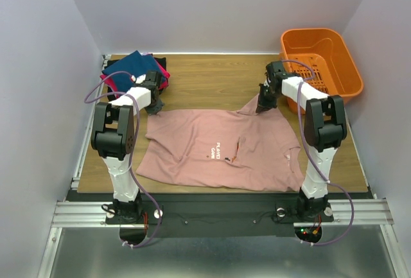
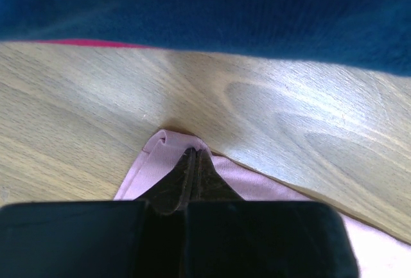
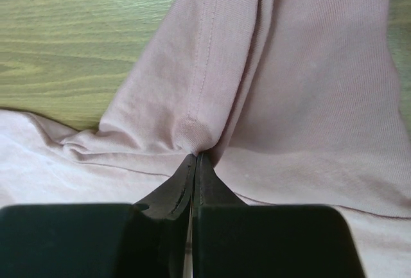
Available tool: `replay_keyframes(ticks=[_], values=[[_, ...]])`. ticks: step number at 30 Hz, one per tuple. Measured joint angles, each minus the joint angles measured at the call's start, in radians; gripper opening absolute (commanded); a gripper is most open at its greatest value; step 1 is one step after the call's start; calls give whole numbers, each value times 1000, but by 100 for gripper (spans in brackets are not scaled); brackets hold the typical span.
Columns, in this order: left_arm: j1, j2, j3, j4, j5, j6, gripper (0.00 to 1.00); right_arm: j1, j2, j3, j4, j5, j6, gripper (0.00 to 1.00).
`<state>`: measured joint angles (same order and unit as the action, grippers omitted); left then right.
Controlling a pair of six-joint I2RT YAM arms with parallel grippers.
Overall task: Fold and stack the t-shirts
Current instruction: Fold the tshirt
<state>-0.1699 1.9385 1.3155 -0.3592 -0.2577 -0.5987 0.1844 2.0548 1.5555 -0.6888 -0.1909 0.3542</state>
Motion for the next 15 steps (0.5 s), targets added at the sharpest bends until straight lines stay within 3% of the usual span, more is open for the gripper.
replay_keyframes(ticks=[15], values=[[0, -142, -67, 34, 25, 19, 0, 60, -235, -137, -3, 1, 58, 0]])
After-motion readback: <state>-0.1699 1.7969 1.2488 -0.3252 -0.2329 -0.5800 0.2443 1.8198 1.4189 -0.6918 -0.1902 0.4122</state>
